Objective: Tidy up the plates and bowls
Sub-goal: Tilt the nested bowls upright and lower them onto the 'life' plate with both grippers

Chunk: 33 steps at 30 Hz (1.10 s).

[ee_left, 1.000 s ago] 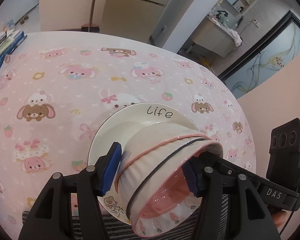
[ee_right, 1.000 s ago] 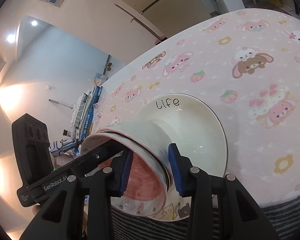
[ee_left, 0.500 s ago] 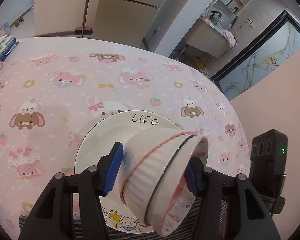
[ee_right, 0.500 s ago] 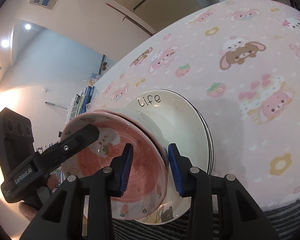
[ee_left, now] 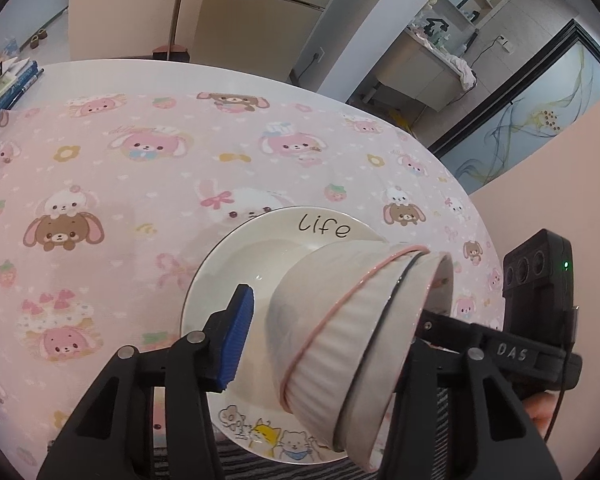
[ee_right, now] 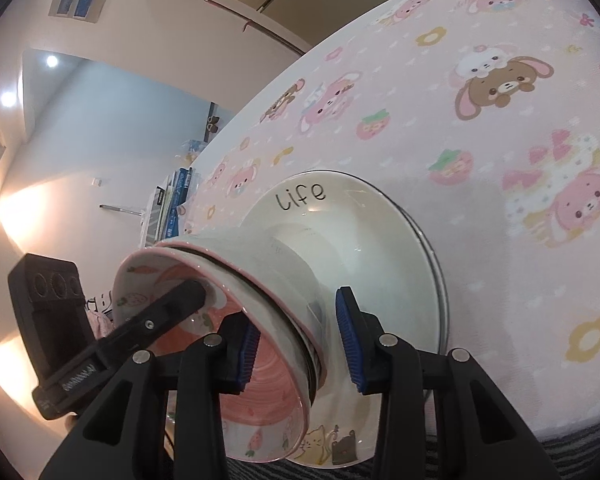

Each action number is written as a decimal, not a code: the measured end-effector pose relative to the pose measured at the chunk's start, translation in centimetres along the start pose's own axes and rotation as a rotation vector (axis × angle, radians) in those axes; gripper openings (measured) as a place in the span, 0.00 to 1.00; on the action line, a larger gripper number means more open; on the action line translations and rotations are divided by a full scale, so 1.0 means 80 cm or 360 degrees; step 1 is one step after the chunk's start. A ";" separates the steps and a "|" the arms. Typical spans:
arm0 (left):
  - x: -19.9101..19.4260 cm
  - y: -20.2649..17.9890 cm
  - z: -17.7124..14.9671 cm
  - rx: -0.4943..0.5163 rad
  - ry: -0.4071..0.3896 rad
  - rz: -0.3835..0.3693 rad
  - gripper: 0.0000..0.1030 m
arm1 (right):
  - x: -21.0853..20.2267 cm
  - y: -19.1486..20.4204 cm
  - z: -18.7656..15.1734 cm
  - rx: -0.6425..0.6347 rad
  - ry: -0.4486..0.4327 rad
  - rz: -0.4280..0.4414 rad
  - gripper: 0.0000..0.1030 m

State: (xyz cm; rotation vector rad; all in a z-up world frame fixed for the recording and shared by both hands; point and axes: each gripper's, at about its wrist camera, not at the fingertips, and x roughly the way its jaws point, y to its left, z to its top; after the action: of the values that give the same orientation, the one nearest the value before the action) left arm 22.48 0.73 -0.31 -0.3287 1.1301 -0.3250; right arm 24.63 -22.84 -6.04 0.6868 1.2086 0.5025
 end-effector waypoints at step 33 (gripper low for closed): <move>-0.027 0.008 -0.028 0.0127 -0.0131 0.0180 0.44 | 0.016 0.039 0.011 -0.0154 0.0016 -0.0161 0.31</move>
State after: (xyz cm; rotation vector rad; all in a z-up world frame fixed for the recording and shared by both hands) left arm 19.65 1.99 0.30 -0.2049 1.0471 -0.2539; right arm 25.87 -20.01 -4.49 0.5385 1.2139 0.4768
